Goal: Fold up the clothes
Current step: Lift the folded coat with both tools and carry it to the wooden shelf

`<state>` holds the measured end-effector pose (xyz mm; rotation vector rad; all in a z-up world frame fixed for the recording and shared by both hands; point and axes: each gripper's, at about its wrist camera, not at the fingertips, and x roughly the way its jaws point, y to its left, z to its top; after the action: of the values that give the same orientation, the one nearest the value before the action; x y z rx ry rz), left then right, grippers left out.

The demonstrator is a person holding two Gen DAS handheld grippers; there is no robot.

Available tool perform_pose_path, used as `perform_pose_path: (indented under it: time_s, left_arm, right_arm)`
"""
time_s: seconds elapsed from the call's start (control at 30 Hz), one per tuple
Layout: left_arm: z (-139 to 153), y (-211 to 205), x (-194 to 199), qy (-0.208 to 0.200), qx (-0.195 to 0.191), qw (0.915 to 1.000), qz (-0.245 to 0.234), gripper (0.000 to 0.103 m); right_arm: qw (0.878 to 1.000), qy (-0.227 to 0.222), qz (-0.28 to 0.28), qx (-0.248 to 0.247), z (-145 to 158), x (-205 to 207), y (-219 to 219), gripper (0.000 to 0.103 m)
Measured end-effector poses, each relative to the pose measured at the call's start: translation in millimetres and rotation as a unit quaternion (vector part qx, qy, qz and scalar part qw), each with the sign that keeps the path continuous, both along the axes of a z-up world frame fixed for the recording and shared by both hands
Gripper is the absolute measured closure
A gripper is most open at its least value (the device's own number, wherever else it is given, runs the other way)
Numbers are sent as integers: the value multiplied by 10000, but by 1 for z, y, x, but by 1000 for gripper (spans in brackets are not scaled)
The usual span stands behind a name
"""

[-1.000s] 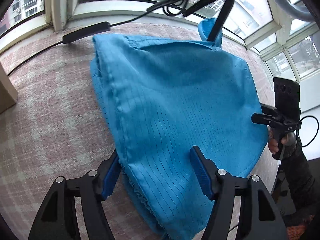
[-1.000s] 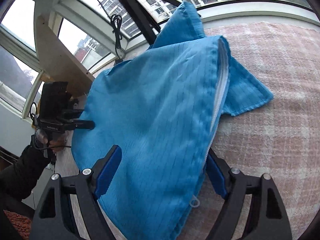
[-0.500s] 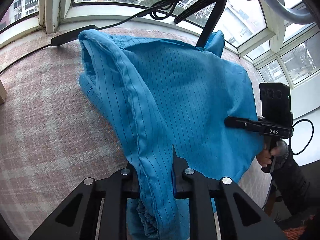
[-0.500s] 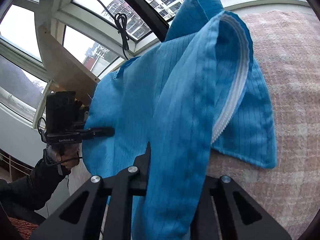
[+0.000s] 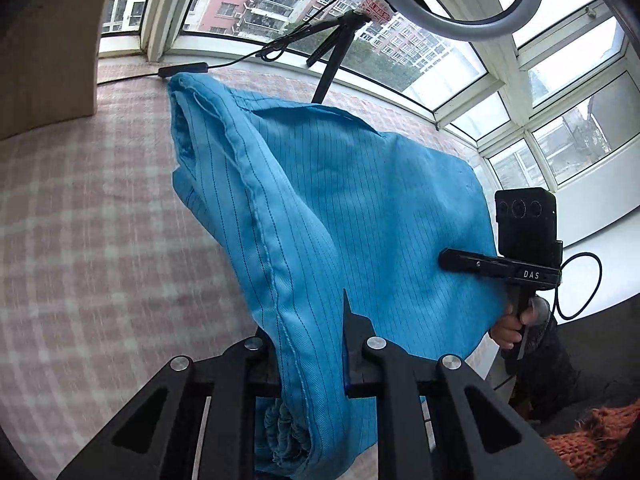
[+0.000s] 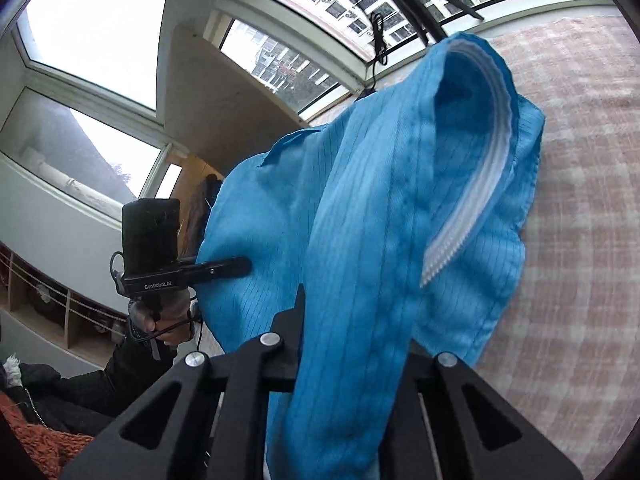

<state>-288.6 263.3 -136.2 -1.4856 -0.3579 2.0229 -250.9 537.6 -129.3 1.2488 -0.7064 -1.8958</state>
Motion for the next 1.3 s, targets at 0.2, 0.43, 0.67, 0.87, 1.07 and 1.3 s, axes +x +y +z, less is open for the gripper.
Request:
perform_pose_path:
  time_s: [0.2, 0.43, 0.67, 0.87, 1.07, 1.3]
  left_arm:
    - [17, -42, 28, 70, -40, 9996, 279, 87]
    - [90, -126, 32, 930, -200, 9950, 295, 87]
    - [178, -284, 25, 1729, -502, 9826, 451, 87]
    - [216, -427, 10, 1878, -1027, 9739, 758, 87]
    - [206, -520, 0, 1763, -1048, 9713, 1202, 87]
    - [175, -561, 63, 1850, -346, 9596, 2093, 87]
  right_arm:
    - [9993, 132, 334, 68, 28, 22, -42, 93]
    - [9943, 961, 442, 135, 103, 17, -126, 93]
    - [9790, 1963, 543, 99, 188, 4, -286, 93]
    - [9753, 2086, 686, -231, 203, -26, -437, 93]
    - [9753, 1965, 976, -254, 196, -40, -525, 93]
    - [9456, 2224, 2199, 893, 231, -75, -594, 93]
